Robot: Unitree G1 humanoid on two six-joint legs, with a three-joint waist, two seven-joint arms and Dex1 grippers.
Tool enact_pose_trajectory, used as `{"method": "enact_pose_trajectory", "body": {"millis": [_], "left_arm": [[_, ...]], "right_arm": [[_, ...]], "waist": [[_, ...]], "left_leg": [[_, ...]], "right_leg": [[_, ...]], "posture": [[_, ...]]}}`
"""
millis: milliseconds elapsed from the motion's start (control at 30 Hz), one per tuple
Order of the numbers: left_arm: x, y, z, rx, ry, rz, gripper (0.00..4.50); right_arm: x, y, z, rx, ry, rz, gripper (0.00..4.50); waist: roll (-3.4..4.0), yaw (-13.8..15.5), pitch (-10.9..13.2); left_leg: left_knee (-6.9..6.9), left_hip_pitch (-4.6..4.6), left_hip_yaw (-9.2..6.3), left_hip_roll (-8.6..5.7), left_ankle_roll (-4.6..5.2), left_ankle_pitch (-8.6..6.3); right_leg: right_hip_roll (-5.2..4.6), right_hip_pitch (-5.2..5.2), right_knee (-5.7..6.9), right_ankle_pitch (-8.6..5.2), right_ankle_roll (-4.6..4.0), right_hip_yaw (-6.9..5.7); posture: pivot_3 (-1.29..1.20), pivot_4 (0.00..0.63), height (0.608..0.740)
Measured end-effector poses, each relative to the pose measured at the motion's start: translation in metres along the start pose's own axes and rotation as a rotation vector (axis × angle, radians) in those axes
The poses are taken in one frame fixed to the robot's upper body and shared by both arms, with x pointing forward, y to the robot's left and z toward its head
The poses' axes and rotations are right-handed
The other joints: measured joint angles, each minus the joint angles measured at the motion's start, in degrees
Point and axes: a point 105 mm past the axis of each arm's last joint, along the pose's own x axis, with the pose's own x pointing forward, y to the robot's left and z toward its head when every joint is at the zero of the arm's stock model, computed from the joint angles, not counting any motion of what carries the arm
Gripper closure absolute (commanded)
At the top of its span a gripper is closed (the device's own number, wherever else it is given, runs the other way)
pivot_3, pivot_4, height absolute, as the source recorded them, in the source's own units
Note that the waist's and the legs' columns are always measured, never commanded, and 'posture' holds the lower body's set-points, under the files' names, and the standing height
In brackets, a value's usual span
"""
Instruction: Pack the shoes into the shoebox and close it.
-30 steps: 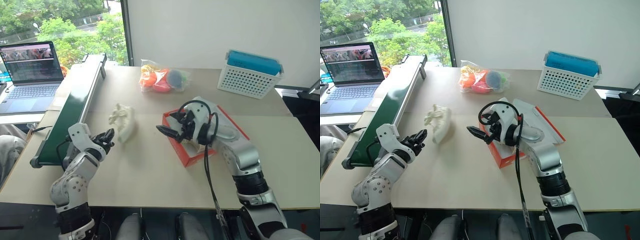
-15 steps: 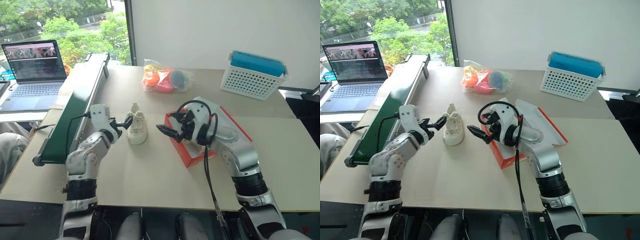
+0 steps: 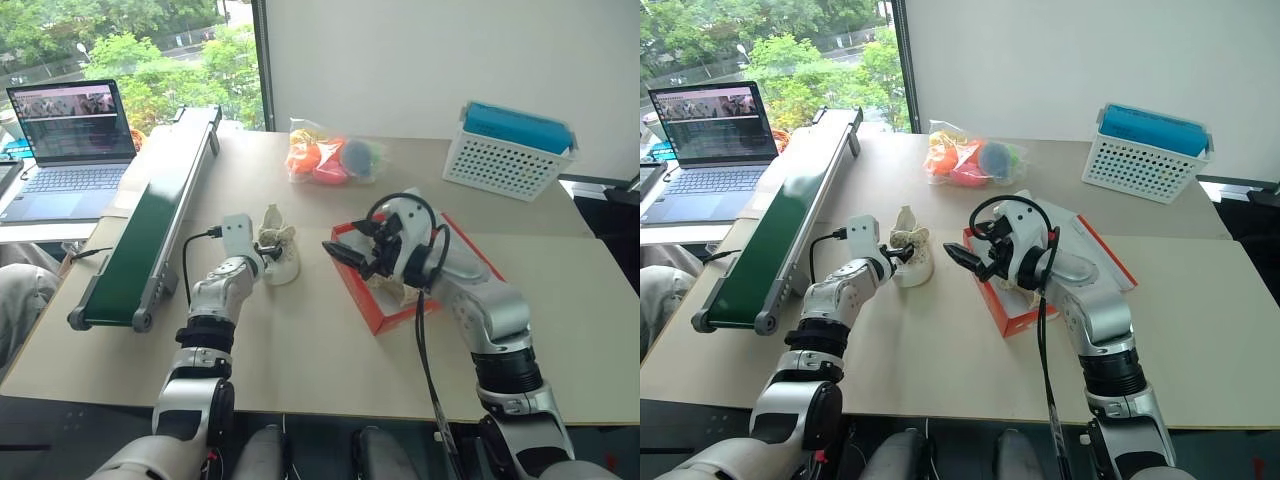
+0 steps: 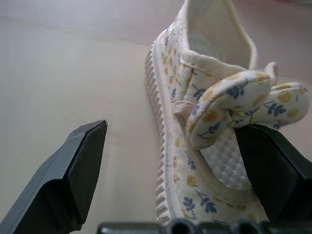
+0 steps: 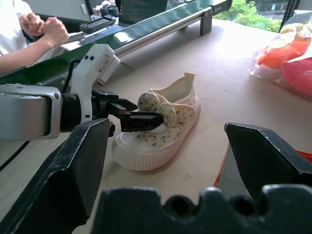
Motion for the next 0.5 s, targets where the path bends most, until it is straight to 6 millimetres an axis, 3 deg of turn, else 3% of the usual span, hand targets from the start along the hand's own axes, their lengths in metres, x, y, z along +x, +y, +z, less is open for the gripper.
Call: {"method": "enact_pose_trajectory", "body": {"millis": [267, 333, 500], "left_arm": [[-0.0039, -0.0012, 0.0008, 0.004, -0.023, -0.003, 4.12], [-0.0046, 0.0019, -0.0002, -0.002, -0.020, 0.008, 4.43], [-0.0056, 0.0029, 0.0001, -0.009, -0.012, 0.010, 4.43]], "right_arm": [[0.0004, 0.0003, 0.0000, 0.002, -0.001, -0.001, 0.00], [0.0004, 0.0003, 0.0000, 0.003, -0.002, -0.001, 0.00], [0.0007, 0.0014, 0.0007, 0.013, -0.008, 0.006, 0.00]], "waist": [[0.00, -0.21, 0.00], [0.00, -0.21, 0.00], [0.00, -0.23, 0.00]], "left_leg": [[-0.01, 0.00, 0.00, 0.02, 0.00, 0.00], [-0.01, 0.00, 0.00, 0.02, -0.01, 0.00], [-0.01, 0.00, 0.00, 0.02, 0.00, 0.00]], "right_leg": [[0.02, -0.04, 0.09, 0.00, 0.00, 0.02], [0.02, -0.04, 0.10, 0.00, 0.00, 0.01], [0.02, -0.04, 0.08, 0.00, 0.00, 0.01]], "posture": [[0.00, 0.150, 0.740], [0.00, 0.150, 0.740], [0.00, 0.150, 0.740]]}}
